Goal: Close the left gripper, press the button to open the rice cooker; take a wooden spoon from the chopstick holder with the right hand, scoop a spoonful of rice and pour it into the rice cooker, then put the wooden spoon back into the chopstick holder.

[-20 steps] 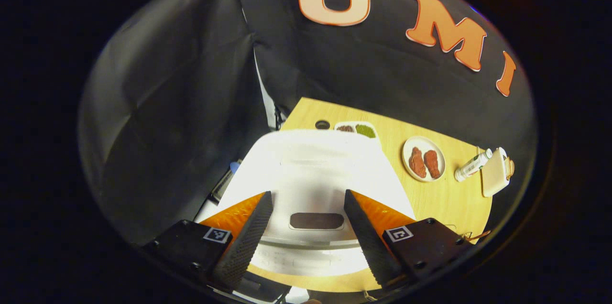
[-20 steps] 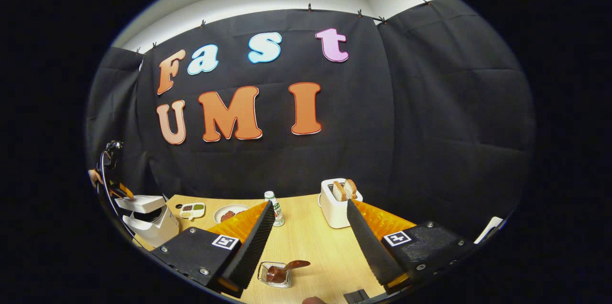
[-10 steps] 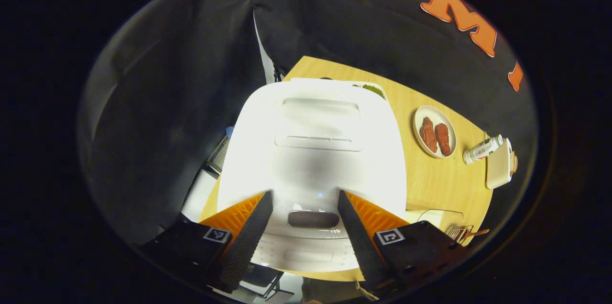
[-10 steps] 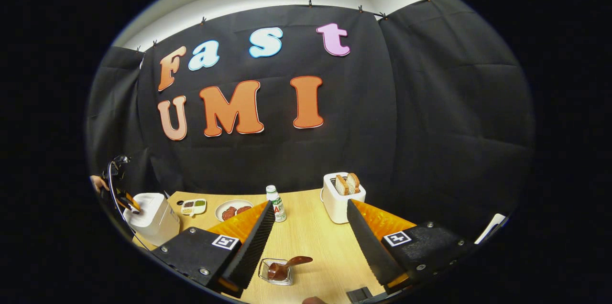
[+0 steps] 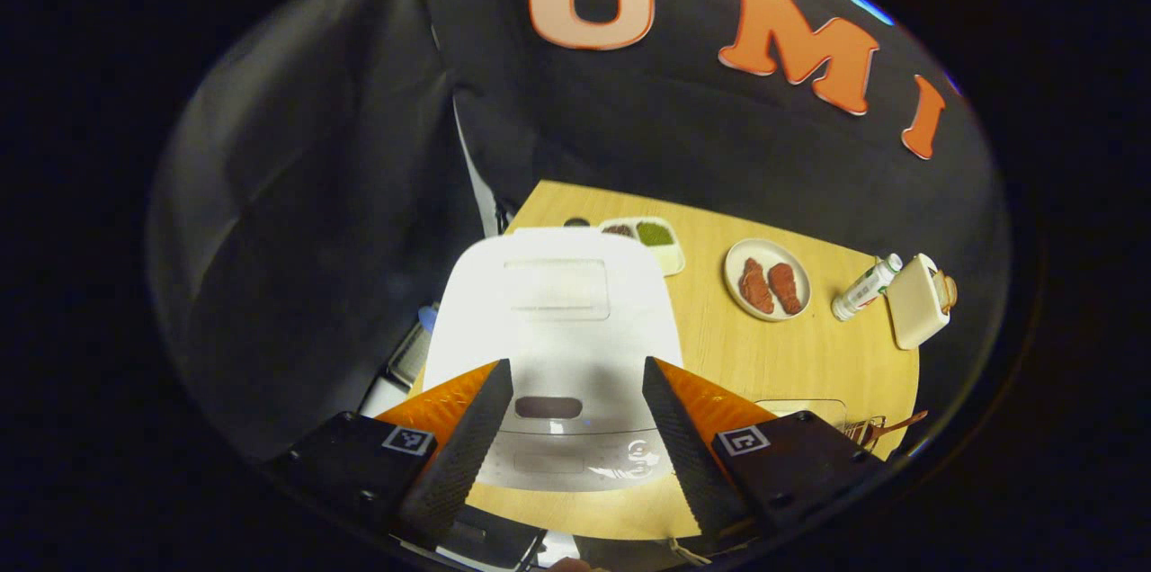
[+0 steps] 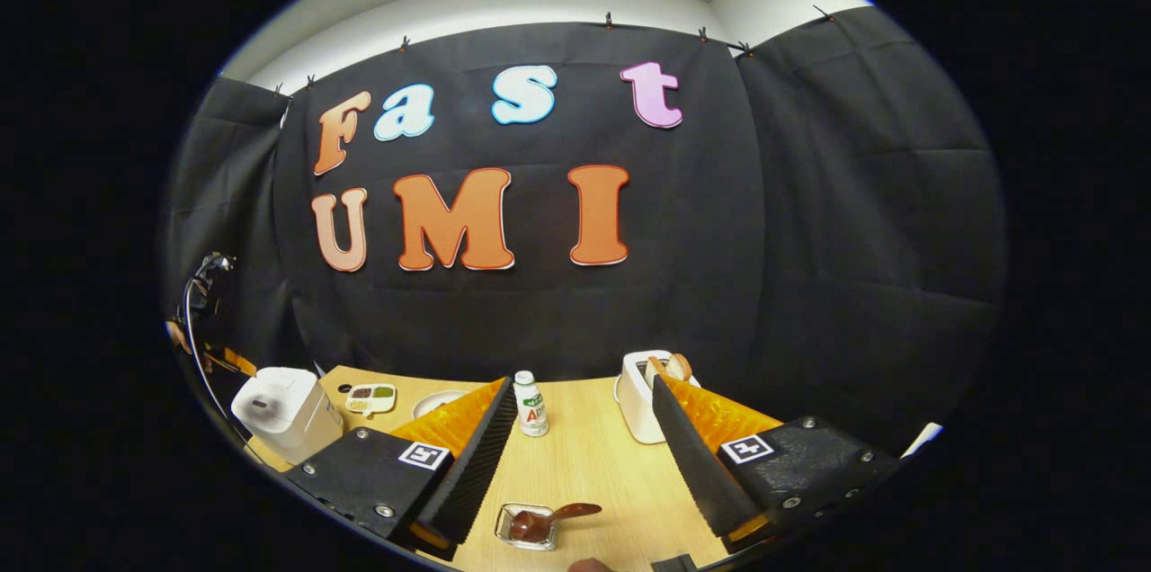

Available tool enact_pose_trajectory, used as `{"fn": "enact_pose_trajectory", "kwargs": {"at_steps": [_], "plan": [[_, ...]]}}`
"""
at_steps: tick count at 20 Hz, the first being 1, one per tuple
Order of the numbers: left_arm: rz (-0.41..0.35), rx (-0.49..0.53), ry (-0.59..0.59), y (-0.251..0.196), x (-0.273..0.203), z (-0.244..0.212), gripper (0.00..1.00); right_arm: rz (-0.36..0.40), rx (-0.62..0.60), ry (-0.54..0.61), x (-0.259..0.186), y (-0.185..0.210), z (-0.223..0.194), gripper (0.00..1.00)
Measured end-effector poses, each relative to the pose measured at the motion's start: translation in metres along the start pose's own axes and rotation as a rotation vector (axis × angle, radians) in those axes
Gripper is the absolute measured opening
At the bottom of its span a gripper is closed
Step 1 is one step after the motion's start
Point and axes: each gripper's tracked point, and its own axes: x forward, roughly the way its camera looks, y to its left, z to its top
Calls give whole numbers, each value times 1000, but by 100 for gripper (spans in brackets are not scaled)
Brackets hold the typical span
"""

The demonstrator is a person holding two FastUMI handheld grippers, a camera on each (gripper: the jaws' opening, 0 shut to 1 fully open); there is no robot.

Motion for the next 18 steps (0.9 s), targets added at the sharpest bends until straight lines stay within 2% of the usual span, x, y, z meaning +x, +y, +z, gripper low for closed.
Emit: {"fn": "enact_pose_trajectory", "kwargs": {"at_steps": [4,8,9,10,13,14,15,18], "plan": [[-22,25,-286,-25,-68,37,98,52,1,-47,14,32,16,94],[1,46,-529,-32,-129,62,98,111,-13,-100,22,71,33,94],[8,51,-585,-33,-145,67,98,129,-17,-113,25,79,38,100],[20,46,-628,-31,-159,72,98,144,-20,-125,25,88,42,94],[41,48,-761,-32,-192,75,98,193,-31,-165,28,113,50,94],[57,64,-796,-30,-198,75,99,209,-37,-178,29,122,50,100],[76,74,-812,-27,-204,72,99,226,-47,-183,30,130,50,94],[70,61,-829,-37,-215,61,98,265,-64,-218,32,154,54,94]]}}
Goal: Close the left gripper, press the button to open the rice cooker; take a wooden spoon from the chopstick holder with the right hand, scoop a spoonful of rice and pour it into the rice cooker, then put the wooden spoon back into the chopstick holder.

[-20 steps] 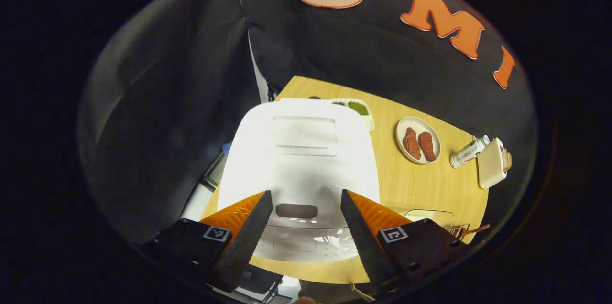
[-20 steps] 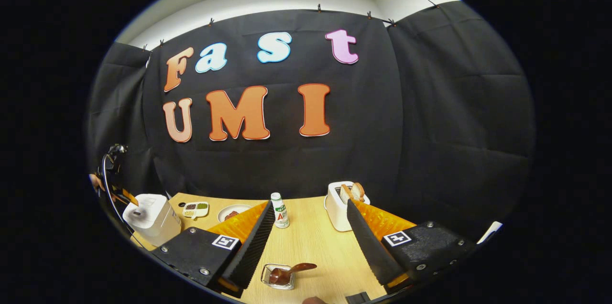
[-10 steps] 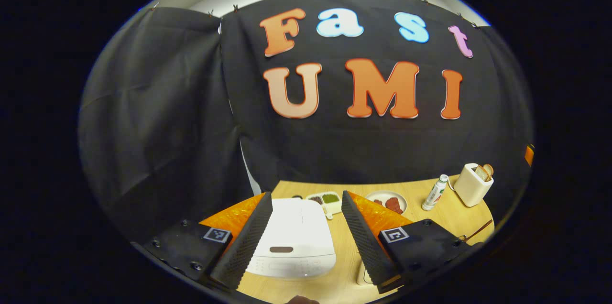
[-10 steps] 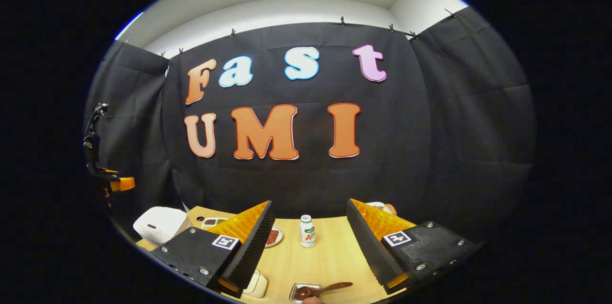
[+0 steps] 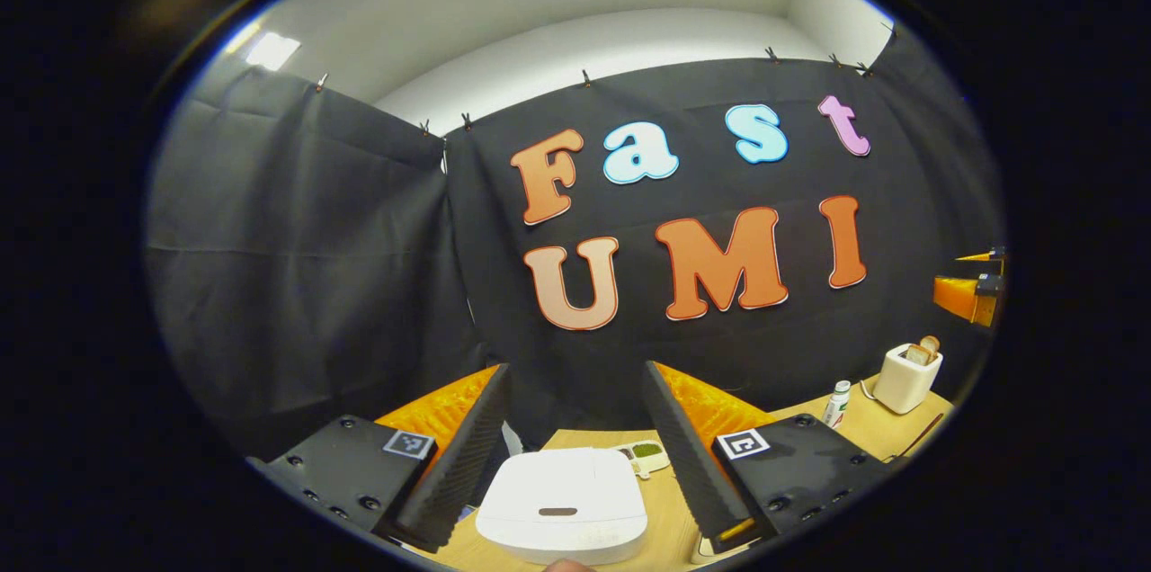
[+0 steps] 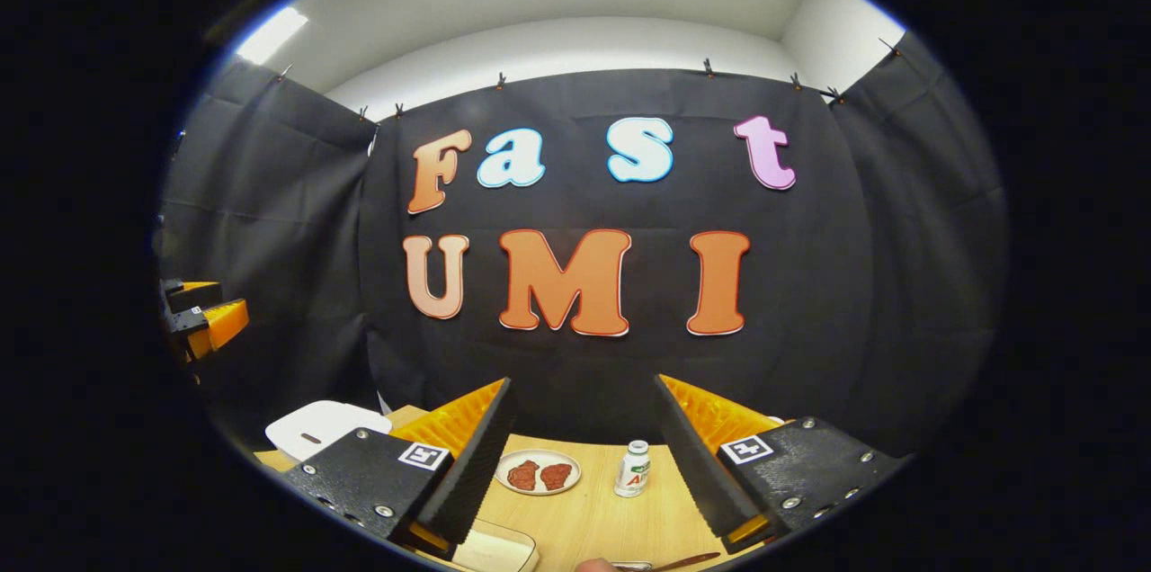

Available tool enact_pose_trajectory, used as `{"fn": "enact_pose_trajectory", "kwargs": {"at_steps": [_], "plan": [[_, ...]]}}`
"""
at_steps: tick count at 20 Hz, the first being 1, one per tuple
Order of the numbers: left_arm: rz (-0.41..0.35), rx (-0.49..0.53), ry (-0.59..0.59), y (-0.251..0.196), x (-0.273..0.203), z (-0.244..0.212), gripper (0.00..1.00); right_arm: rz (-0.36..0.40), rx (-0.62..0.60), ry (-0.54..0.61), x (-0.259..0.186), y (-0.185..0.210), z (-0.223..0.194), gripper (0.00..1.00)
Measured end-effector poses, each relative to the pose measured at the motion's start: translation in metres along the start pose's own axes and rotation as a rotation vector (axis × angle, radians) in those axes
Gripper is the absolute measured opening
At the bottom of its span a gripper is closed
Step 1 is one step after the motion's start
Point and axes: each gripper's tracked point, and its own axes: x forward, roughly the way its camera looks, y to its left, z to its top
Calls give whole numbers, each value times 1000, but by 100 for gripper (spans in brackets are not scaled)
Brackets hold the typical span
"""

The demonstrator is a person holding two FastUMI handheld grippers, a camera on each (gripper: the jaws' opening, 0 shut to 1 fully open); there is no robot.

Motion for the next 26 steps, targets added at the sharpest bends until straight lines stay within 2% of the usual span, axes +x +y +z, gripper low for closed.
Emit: {"fn": "enact_pose_trajectory", "kwargs": {"at_steps": [5,9,10,11,26], "plan": [[9,-33,-9,0,-6,-1,99,73,9,-10,10,33,4,94],[8,-26,-24,-7,-5,4,99,90,-2,-20,9,40,5,94],[7,-30,-21,-8,-4,4,98,88,-1,-24,9,39,6,97],[2,-37,-12,-10,-3,1,99,87,2,-30,10,38,8,94],[-86,-74,-24,-46,13,-2,99,-13,-4,-50,-5,-4,14,95]]}}
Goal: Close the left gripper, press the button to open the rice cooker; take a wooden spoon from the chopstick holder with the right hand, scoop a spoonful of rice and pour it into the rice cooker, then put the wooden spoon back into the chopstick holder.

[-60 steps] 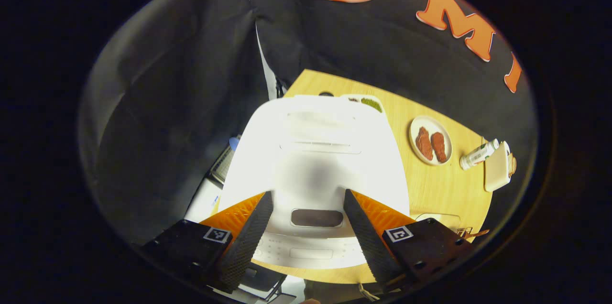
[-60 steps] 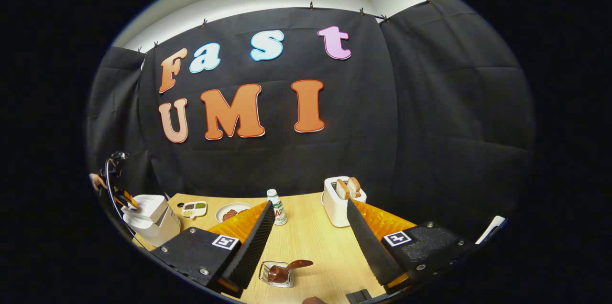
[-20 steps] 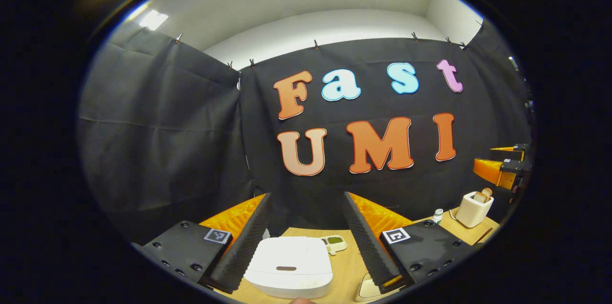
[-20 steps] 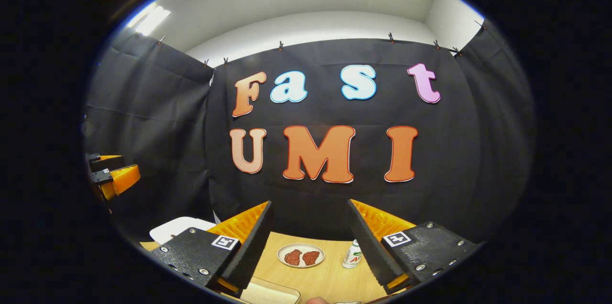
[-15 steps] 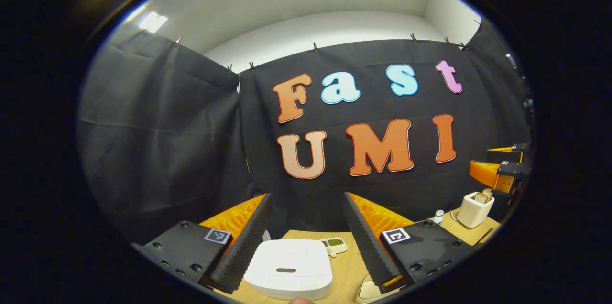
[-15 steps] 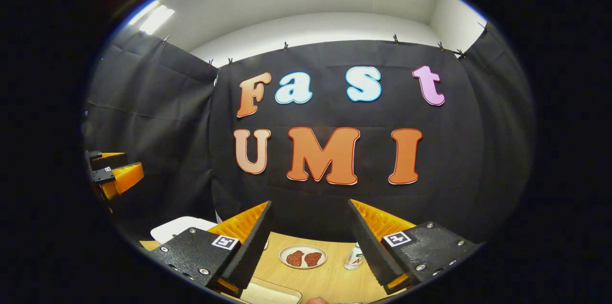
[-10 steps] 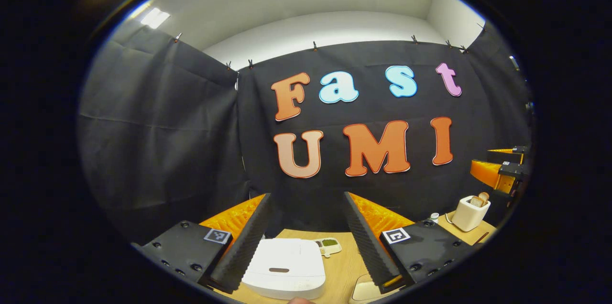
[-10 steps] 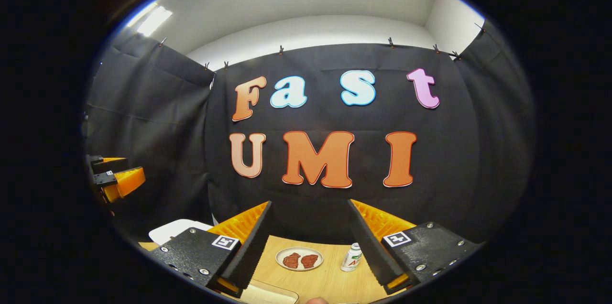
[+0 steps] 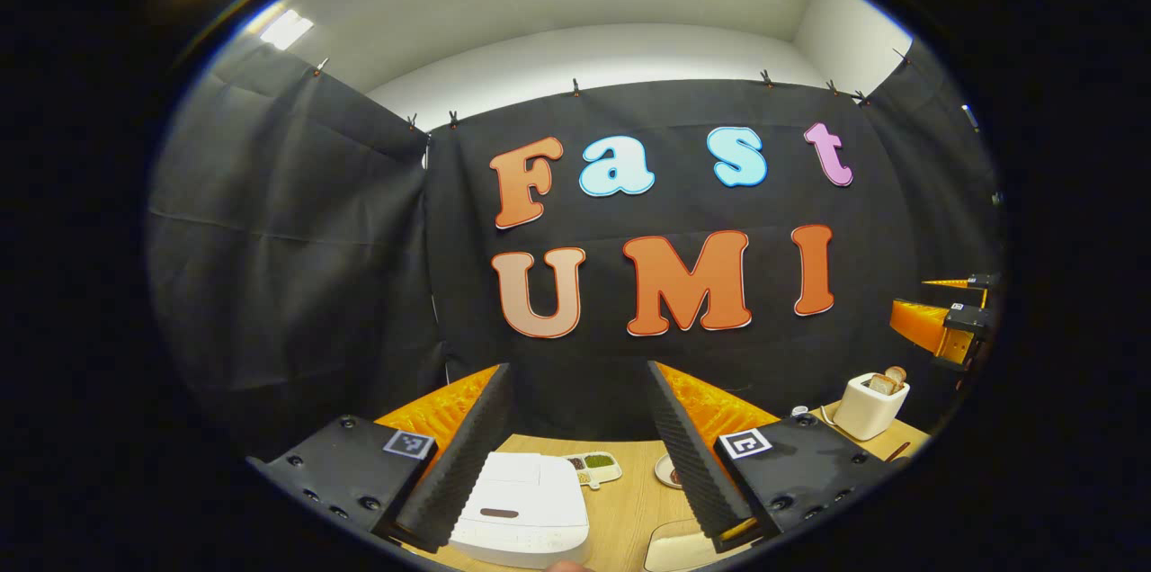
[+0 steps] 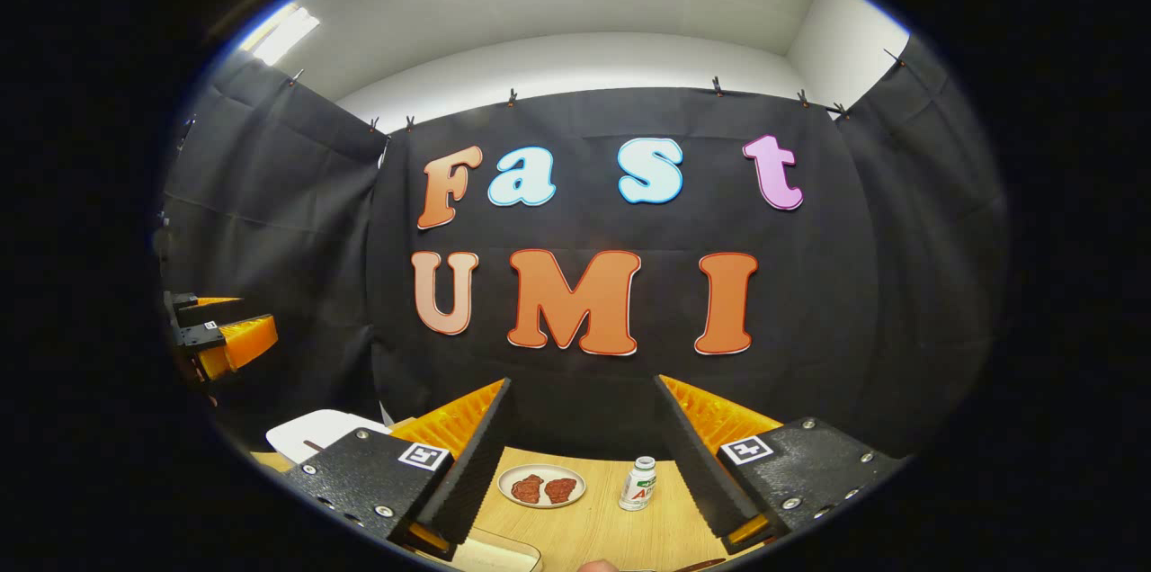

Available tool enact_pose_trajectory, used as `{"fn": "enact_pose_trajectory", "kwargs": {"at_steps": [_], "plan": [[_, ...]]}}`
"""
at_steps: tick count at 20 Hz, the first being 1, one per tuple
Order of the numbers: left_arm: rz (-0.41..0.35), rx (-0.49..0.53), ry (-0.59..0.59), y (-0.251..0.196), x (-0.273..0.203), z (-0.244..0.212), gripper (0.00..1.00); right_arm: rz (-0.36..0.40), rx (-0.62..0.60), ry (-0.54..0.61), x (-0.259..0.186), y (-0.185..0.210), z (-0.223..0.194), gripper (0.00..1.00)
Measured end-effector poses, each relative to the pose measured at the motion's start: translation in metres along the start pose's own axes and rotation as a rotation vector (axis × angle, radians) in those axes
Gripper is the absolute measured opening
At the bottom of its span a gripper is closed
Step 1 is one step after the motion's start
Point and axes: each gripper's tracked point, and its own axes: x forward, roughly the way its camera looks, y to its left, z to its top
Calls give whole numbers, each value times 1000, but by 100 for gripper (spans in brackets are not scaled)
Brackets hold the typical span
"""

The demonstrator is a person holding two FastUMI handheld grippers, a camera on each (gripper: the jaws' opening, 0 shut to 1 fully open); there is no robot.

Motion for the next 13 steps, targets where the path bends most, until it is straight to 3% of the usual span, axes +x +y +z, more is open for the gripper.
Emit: {"fn": "enact_pose_trajectory", "kwargs": {"at_steps": [7,13], "plan": [[-53,15,0,-12,2,1,99,-23,3,-8,-5,-7,4,95],[-53,17,7,-9,-1,-1,98,-14,-2,-8,-4,-3,4,95]]}}
